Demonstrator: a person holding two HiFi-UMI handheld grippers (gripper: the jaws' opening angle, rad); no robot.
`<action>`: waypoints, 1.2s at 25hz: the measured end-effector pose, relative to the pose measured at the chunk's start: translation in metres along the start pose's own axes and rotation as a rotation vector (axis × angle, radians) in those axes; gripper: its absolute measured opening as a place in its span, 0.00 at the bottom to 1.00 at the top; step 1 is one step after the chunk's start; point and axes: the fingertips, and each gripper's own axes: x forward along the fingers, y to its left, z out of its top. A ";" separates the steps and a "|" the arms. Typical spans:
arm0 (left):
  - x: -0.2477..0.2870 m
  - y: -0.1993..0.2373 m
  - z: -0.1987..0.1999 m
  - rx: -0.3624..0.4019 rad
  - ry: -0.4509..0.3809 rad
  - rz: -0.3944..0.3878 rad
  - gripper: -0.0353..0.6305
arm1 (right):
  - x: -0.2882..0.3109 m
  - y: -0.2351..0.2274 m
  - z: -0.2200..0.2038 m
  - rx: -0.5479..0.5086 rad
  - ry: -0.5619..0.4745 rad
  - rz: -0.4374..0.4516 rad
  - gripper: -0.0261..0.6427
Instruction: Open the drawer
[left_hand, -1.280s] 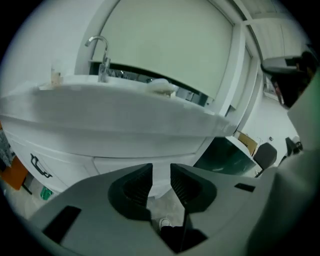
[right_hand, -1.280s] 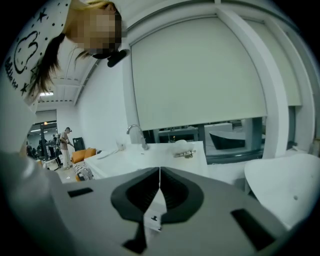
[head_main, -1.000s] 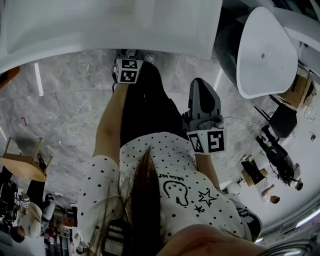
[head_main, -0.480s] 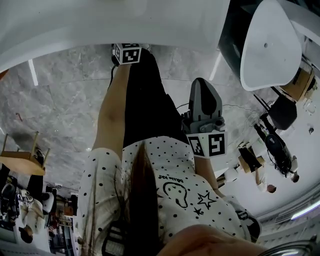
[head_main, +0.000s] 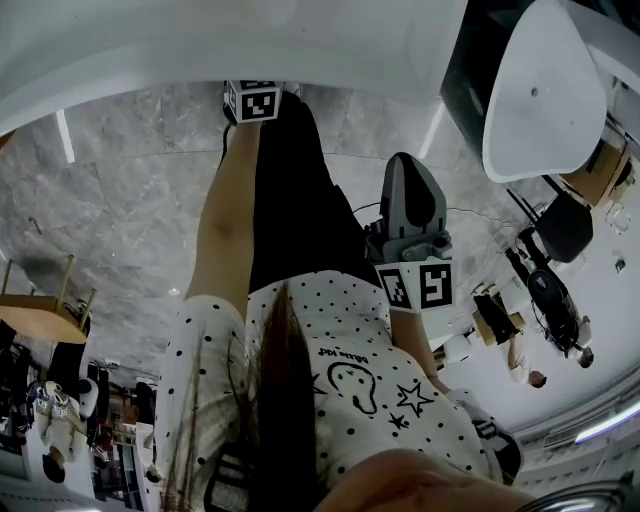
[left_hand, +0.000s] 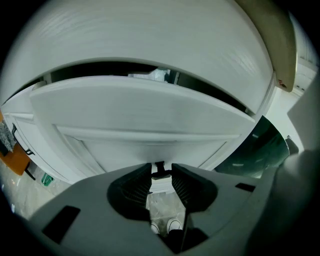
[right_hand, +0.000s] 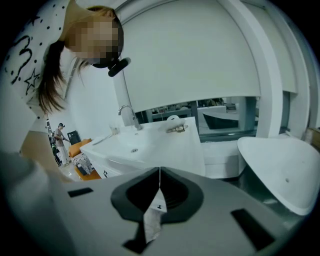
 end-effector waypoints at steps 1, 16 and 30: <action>-0.001 0.000 -0.001 0.001 0.002 -0.004 0.24 | 0.000 0.001 0.000 -0.001 0.001 0.003 0.06; -0.035 -0.015 -0.050 -0.013 0.061 -0.004 0.24 | 0.007 0.011 0.005 -0.032 0.009 0.066 0.06; -0.066 -0.028 -0.094 -0.006 0.089 -0.022 0.24 | 0.007 0.024 -0.003 -0.053 0.029 0.118 0.06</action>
